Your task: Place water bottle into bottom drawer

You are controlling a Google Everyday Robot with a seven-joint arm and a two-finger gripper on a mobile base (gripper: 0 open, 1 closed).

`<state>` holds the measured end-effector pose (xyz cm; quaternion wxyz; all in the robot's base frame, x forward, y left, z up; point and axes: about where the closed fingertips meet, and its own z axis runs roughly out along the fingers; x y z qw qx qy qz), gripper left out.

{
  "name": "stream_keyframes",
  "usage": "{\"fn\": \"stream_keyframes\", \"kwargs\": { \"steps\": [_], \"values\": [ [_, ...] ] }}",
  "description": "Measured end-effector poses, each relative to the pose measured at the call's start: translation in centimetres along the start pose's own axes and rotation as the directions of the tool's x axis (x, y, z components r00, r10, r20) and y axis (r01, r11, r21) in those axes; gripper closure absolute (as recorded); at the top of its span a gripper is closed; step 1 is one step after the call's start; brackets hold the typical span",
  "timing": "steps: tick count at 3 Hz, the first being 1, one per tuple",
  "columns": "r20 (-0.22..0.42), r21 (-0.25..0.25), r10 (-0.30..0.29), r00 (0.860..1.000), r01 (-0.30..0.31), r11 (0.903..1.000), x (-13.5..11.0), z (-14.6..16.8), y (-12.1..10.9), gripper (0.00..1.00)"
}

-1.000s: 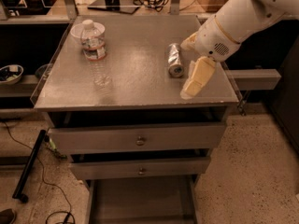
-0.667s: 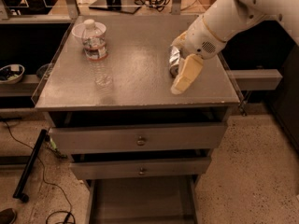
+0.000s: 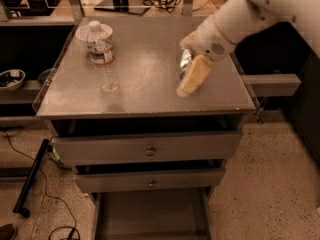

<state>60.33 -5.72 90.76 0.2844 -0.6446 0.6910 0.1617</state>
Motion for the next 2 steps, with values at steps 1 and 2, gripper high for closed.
{"fn": "stream_keyframes", "kwargs": {
  "steps": [1, 2],
  "values": [
    [0.052, 0.001, -0.013, 0.999, 0.013, 0.9999, -2.1, 1.0, -1.2, 0.00],
    [0.091, -0.009, -0.040, 0.995, 0.041, 0.9991, -4.8, 3.1, -2.8, 0.00]
  ]
}}
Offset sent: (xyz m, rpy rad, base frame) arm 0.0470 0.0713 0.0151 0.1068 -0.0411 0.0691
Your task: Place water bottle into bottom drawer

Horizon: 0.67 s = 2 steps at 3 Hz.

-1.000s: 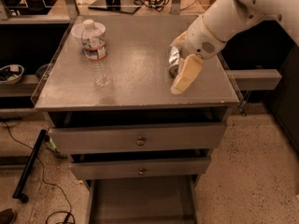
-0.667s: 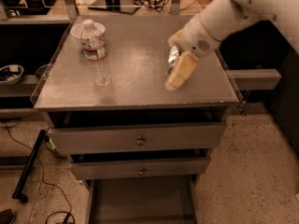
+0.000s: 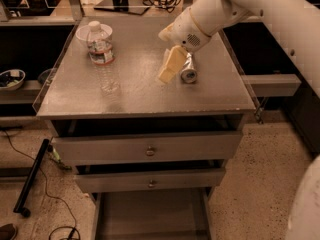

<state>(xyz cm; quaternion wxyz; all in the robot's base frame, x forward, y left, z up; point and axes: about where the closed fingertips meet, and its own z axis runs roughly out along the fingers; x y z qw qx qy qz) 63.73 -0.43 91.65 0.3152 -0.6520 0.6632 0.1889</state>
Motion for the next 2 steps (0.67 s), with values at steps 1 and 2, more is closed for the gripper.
{"fn": "stream_keyframes", "kwargs": {
  "steps": [1, 2],
  "values": [
    [0.018, -0.008, -0.012, 1.000, 0.013, 0.9999, -1.2, 1.2, -0.9, 0.00],
    [0.108, -0.058, -0.014, 0.994, 0.020, 0.9981, -2.7, 2.6, -1.3, 0.00]
  ]
}}
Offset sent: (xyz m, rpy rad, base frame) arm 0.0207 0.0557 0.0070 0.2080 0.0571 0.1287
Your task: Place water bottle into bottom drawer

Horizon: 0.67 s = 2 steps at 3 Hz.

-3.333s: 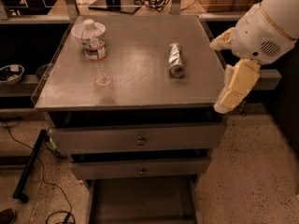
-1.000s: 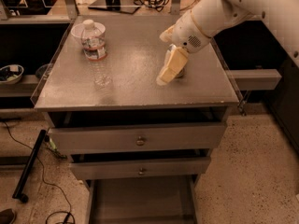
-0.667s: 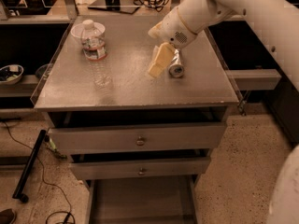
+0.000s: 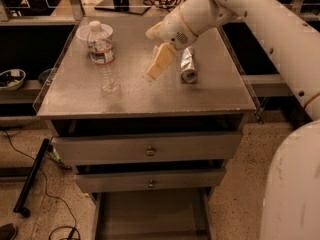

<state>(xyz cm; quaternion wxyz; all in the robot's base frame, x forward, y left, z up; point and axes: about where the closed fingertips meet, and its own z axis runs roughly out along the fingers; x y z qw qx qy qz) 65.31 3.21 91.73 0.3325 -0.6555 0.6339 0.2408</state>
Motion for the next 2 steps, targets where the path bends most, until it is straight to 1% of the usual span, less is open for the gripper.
{"fn": "stream_keyframes", "kwargs": {
  "steps": [1, 2],
  "values": [
    [0.006, -0.009, 0.009, 1.000, -0.009, 0.9999, 0.3, 0.4, 0.2, 0.00],
    [0.021, -0.033, 0.033, 0.999, -0.032, 0.9989, 1.1, 1.6, 0.7, 0.00]
  ]
}}
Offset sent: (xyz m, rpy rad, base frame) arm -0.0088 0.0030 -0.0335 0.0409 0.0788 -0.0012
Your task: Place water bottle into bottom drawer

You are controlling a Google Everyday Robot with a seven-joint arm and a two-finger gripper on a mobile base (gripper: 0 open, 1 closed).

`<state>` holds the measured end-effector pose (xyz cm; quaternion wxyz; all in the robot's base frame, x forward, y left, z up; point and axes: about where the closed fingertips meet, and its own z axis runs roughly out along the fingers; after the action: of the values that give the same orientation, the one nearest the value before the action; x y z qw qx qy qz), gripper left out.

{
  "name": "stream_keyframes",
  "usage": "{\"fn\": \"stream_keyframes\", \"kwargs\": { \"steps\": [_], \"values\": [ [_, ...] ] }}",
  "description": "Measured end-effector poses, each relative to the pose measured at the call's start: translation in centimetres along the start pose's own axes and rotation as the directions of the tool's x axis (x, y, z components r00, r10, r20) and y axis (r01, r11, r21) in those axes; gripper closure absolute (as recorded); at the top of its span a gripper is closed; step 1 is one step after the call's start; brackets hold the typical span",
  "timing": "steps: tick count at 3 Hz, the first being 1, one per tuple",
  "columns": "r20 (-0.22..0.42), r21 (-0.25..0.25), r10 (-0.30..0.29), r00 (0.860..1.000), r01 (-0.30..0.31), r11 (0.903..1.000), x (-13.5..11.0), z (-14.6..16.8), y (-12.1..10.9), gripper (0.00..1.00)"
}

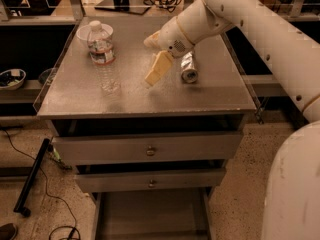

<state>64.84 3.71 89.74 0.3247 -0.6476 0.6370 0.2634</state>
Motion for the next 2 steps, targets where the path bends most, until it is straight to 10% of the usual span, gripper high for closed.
{"fn": "stream_keyframes", "kwargs": {
  "steps": [2],
  "values": [
    [0.047, -0.027, 0.010, 0.999, -0.009, 0.9996, -0.44, 2.17, -0.26, 0.00]
  ]
}}
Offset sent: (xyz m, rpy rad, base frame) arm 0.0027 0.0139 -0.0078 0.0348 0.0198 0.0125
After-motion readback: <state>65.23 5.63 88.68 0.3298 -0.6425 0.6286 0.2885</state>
